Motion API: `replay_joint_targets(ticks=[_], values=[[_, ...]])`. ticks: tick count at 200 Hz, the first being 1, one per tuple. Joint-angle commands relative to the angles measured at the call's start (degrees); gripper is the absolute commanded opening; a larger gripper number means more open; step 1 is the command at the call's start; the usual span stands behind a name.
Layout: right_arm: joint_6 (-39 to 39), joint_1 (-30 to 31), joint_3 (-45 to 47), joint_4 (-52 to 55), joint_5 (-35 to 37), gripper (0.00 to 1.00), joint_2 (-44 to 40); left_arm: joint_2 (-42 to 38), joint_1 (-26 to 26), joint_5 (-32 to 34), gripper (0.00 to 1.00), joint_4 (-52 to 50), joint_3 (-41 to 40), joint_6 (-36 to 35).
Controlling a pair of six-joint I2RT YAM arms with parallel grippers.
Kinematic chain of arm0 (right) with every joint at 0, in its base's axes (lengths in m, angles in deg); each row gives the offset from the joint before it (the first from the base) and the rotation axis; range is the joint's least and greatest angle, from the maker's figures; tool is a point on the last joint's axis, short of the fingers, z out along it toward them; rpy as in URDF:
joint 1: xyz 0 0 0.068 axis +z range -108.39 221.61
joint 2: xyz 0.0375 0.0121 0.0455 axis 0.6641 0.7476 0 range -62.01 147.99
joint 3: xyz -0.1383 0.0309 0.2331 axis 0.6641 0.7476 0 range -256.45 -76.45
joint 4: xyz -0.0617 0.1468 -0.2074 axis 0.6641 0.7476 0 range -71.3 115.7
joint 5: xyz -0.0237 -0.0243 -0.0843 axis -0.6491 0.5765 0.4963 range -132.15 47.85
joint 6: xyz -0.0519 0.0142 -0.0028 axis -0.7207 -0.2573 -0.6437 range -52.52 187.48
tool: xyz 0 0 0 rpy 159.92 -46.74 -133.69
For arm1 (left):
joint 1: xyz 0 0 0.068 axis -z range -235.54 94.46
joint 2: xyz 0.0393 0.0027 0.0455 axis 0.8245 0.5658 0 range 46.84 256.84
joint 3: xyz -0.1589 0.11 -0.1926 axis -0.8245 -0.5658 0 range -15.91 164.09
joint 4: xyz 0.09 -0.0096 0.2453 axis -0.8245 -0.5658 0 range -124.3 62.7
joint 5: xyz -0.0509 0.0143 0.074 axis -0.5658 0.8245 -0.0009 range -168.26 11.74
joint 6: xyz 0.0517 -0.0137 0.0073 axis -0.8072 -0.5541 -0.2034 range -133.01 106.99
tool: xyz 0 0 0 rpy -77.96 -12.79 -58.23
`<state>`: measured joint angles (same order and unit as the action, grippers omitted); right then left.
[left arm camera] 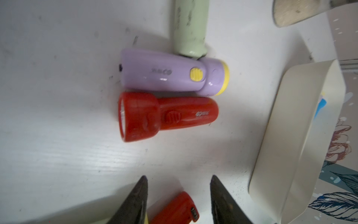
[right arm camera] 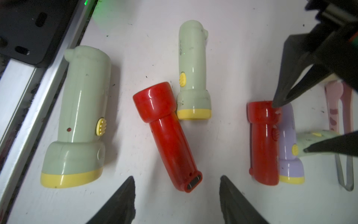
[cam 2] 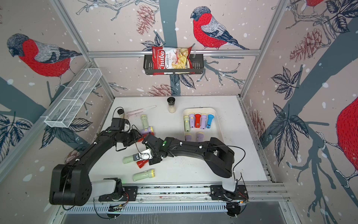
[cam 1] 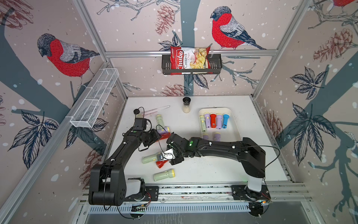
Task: Put the flashlights into the storage boxes
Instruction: Pick up the flashlight from the center of the board.
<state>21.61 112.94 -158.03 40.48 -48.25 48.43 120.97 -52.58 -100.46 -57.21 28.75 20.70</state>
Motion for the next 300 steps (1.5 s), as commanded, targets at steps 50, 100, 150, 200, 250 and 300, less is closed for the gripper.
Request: replay_joint_targets(ticks=[50, 100, 150, 200, 250, 300], values=[[-5.0, 0.6, -7.3, 6.6, -3.0, 0.71, 6.8, 1.3, -0.3, 1.1, 0.52, -4.6, -0.7, 2.1], [-5.9, 0.4, -10.6, 9.3, -3.3, 0.7, 10.9, 2.1, -0.8, 1.9, 0.52, -3.2, -0.5, 1.3], [-6.1, -0.4, -13.1, 13.2, -3.0, 0.69, 14.3, 3.0, -0.9, 2.1, 0.52, -3.1, 0.9, 0.6], [-5.4, -2.4, -14.4, 17.4, -2.2, 0.61, 15.6, 2.9, -0.9, 2.3, 0.52, -3.0, 1.5, 0.5], [-5.2, -3.5, -13.2, 18.2, -0.7, 0.49, 14.6, 2.7, -0.9, 2.0, 0.51, -3.0, 2.0, 0.1], [-5.8, -2.6, -13.3, 17.1, -1.7, 0.54, 14.7, 2.1, -0.9, 1.7, 0.5, -2.9, 2.1, 0.2]])
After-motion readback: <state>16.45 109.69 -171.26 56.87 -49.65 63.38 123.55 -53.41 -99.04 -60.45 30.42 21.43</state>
